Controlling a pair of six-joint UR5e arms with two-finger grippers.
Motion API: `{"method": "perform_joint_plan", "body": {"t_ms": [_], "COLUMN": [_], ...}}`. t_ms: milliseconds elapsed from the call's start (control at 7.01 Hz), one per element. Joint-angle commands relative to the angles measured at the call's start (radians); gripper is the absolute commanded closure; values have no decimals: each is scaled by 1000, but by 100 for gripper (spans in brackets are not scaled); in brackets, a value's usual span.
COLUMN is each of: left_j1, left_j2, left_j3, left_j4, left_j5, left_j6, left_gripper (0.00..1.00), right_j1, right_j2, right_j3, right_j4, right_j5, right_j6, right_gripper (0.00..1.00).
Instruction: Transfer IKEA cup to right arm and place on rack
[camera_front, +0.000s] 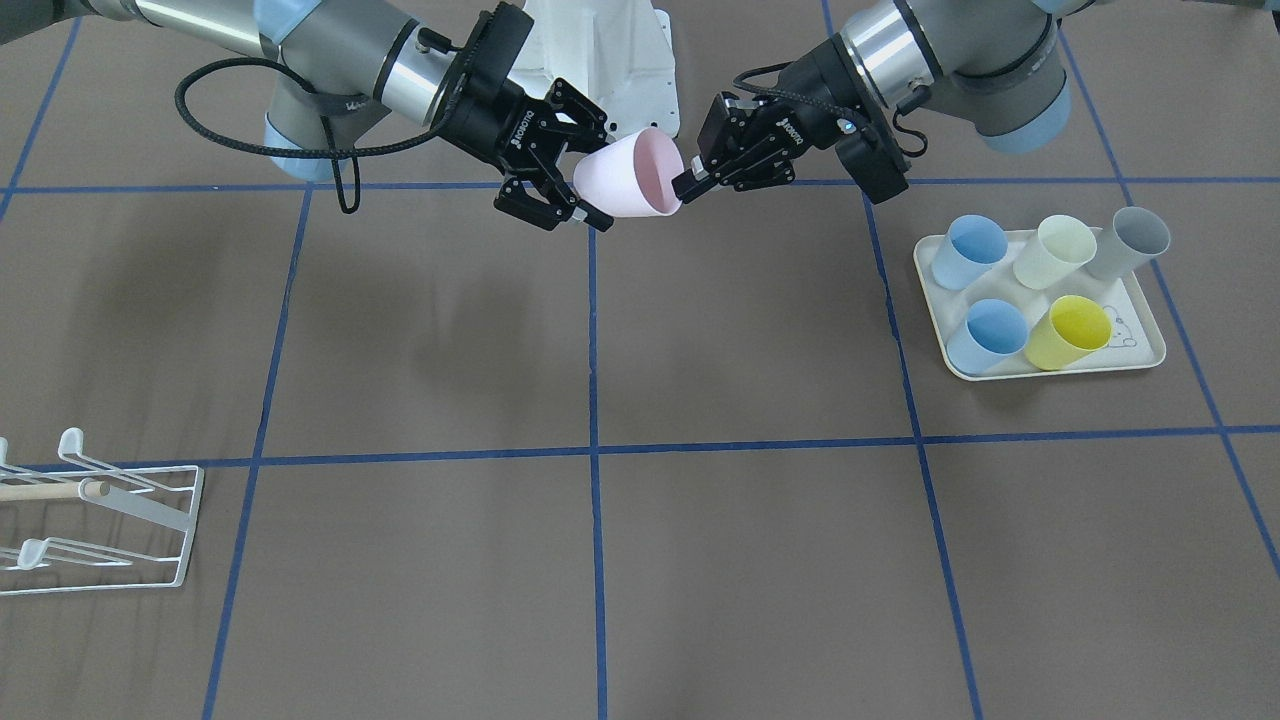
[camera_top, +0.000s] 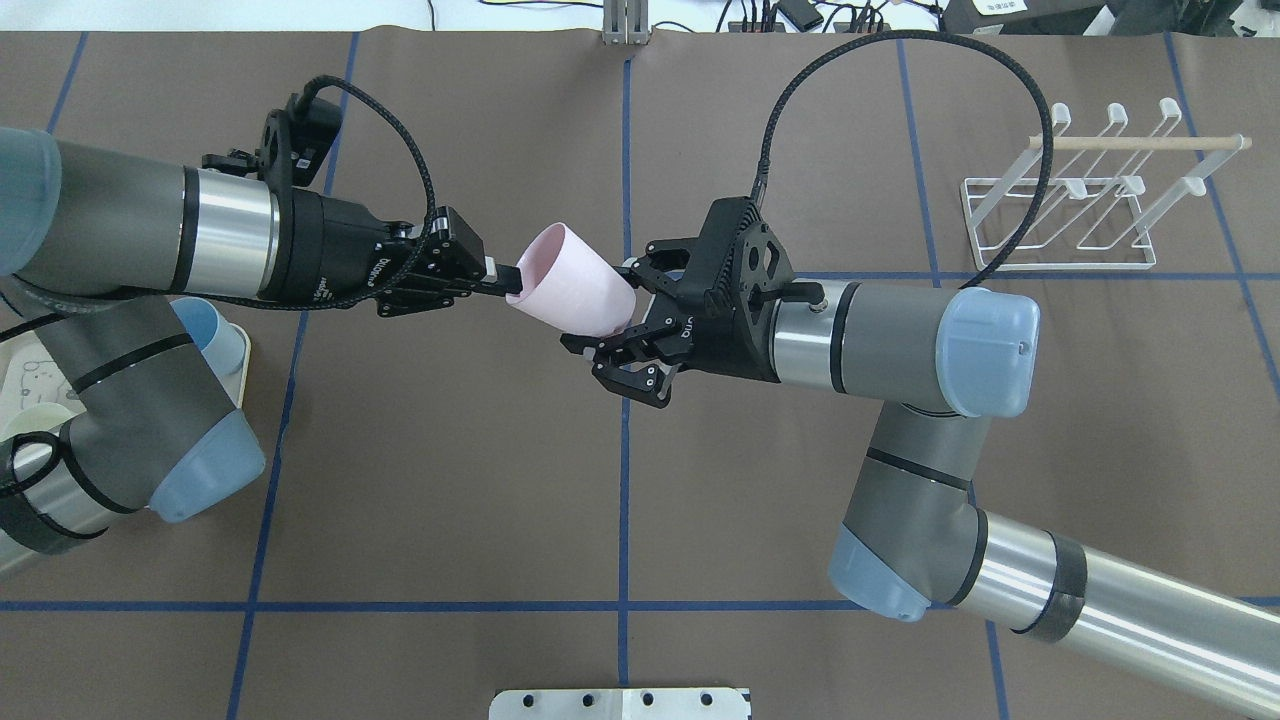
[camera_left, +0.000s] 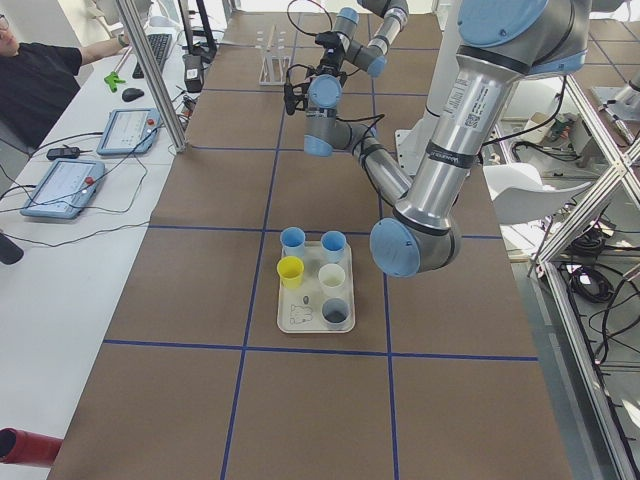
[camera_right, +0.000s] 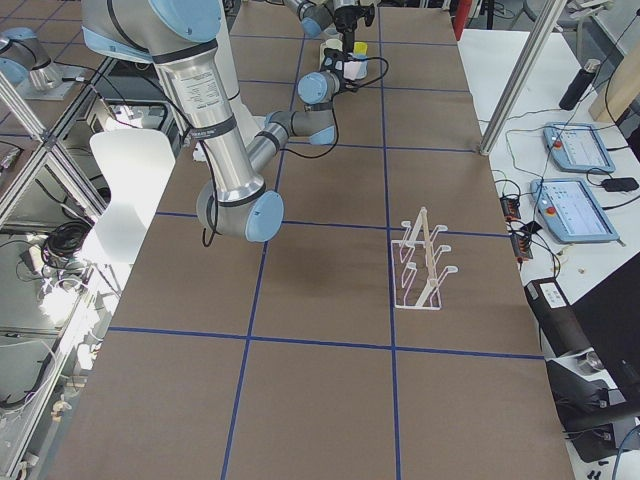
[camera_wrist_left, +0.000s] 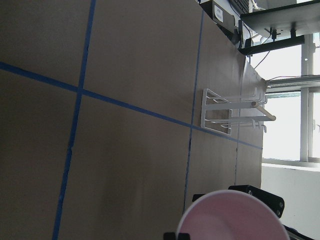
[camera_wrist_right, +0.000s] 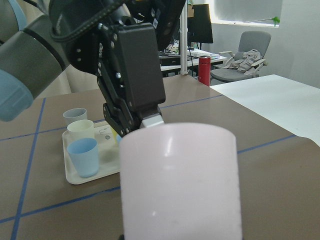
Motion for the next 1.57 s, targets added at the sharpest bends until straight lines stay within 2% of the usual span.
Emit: {"method": "perform_joint_plan", "body": {"t_ms": [0, 143, 571, 713, 856, 1141, 1284, 1427], "left_j1": [-6, -11, -87, -124, -161, -256, -311, -391], "left_j2": [0, 1, 21, 41, 55, 58, 111, 168], "left_j3": [-4, -5, -8, -10, -16, -16, -23, -19], "left_j4": [0, 0, 11, 88, 212, 429, 478, 483], "left_j5": [0, 3, -18, -23, -23, -23, -24, -40], "left_j6": [28, 32, 81, 191, 356, 698, 888, 1040], "left_gripper": [47, 0, 0, 0, 0, 0, 0, 0], "right_j1": [0, 0, 12, 48, 112, 174, 266, 361], "right_j2": [-1, -3, -16, -38, -47, -56, -58, -56], "right_j3": [3, 6, 6, 4, 15, 52, 70, 105], "right_j4": [0, 0, -5, -23, -116, -368, -518, -695], "right_j5": [-2, -2, -14, -9, 6, -3, -3, -5], "right_j6": [0, 0, 8, 0, -12, -220, -309, -477], "right_gripper": [53, 57, 76, 84, 92, 100, 100, 100]}}
